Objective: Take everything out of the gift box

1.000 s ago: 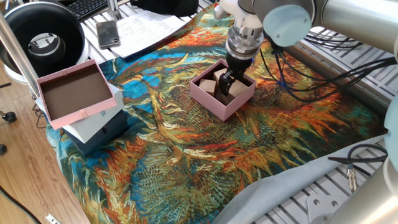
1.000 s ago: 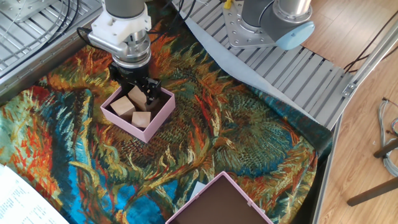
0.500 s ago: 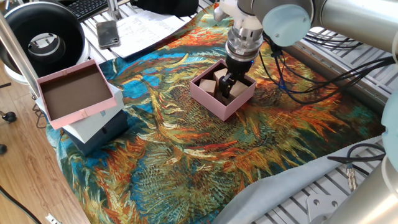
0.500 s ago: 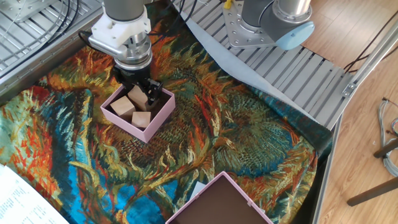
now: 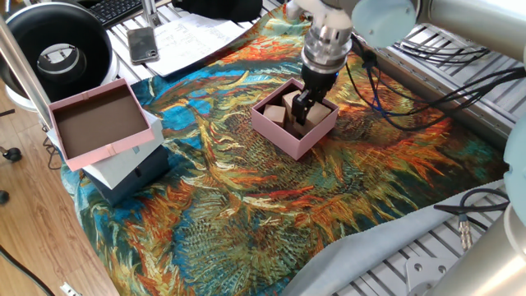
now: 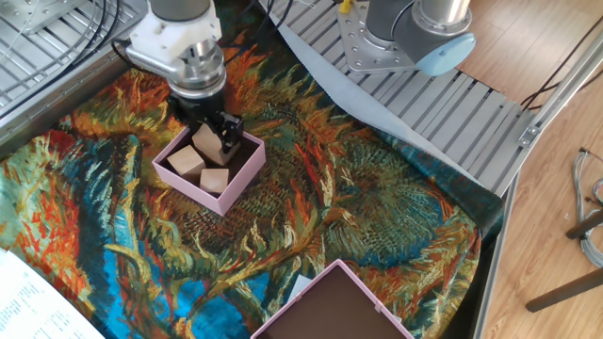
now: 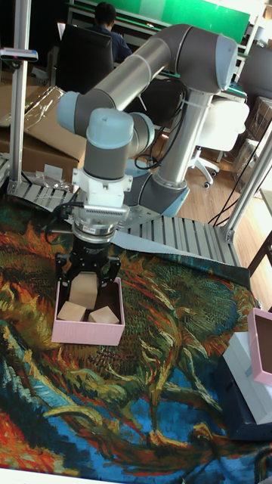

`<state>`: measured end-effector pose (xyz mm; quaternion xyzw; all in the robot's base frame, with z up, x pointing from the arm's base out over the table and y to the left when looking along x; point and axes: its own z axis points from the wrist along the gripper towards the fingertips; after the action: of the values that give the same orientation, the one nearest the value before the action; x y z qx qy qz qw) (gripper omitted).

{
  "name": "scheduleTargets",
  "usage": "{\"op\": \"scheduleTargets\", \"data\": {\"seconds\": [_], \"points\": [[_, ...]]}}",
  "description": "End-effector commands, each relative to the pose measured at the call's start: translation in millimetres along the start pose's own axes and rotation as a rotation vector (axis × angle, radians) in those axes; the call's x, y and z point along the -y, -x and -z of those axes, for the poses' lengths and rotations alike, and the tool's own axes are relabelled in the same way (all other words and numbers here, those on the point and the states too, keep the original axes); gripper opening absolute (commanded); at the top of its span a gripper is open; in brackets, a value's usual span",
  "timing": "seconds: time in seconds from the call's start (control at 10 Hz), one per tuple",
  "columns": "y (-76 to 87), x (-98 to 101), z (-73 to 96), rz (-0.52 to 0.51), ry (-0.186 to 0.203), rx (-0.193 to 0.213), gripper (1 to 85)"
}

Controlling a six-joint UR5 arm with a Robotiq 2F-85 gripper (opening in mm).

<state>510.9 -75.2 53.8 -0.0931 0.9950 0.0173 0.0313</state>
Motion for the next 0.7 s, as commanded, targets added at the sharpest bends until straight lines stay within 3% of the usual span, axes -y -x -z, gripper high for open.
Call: {"op": "scheduleTargets", "data": {"seconds": [0.0, 0.3, 0.6], "points": [[5.7, -17.0, 24.9, -0.017, 0.021, 0.009, 38.3], [1.3, -42.6, 51.6, -0.05, 0.041, 0.018, 38.7], [0.2, -56.6, 63.2, -0.06, 0.04, 0.026, 39.3]]}}
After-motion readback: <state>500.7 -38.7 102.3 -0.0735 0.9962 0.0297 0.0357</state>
